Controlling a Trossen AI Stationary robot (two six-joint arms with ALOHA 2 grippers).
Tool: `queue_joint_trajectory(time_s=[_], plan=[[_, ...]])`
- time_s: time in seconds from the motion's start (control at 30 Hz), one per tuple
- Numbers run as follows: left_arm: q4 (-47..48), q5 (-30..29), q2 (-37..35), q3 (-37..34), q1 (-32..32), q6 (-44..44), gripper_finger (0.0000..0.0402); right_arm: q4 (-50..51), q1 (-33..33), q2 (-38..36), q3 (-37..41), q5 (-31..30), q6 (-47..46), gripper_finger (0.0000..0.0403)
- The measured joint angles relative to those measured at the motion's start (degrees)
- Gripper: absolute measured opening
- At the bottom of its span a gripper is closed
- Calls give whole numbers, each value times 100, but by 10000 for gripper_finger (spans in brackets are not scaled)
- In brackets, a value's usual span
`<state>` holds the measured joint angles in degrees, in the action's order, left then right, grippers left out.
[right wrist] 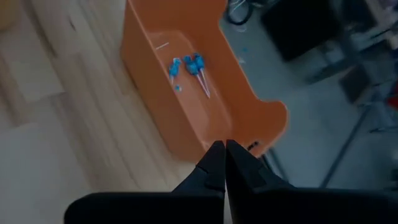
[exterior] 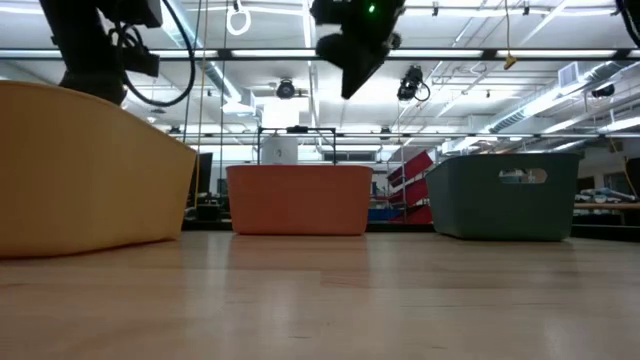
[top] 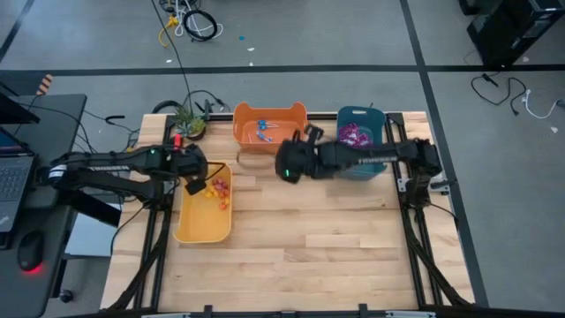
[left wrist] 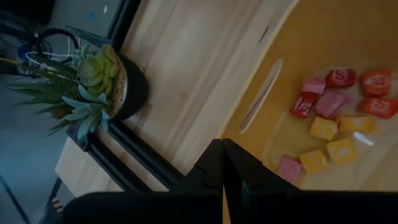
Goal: Sort candy
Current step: Move the orange bin to the left center, then move the orange bin beside the yellow bin
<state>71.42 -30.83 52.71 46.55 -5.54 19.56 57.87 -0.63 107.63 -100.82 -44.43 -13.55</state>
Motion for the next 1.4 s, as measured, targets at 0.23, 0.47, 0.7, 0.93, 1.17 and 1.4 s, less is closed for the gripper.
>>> queue_joint_trajectory(time_s=[0.23, 0.47, 0.7, 0.93, 1.17, 1.4], plan=[[-144, 605, -310, 92, 6, -213, 1, -1262, 1282, 0, 0, 2205, 1466, 0], [-549, 1237, -737, 92, 7, -735, 1, -1565, 2281, 4, 21, 4167, 2125, 0], [-993, 1558, -1163, 94, 7, -988, 1, -1971, 2564, 10, 652, 4900, 2373, 0], [-1560, 1904, -1398, 94, 9, -1216, 1, -2376, 2621, 15, 1447, 4494, 2331, 0], [-1704, 1899, -1414, 96, 7, -1337, 1, -2336, 2591, 15, 1687, 4536, 2238, 0], [-1804, 1897, -1414, 96, 7, -1338, 1, -2326, 2442, 15, 1692, 4891, 2206, 0]])
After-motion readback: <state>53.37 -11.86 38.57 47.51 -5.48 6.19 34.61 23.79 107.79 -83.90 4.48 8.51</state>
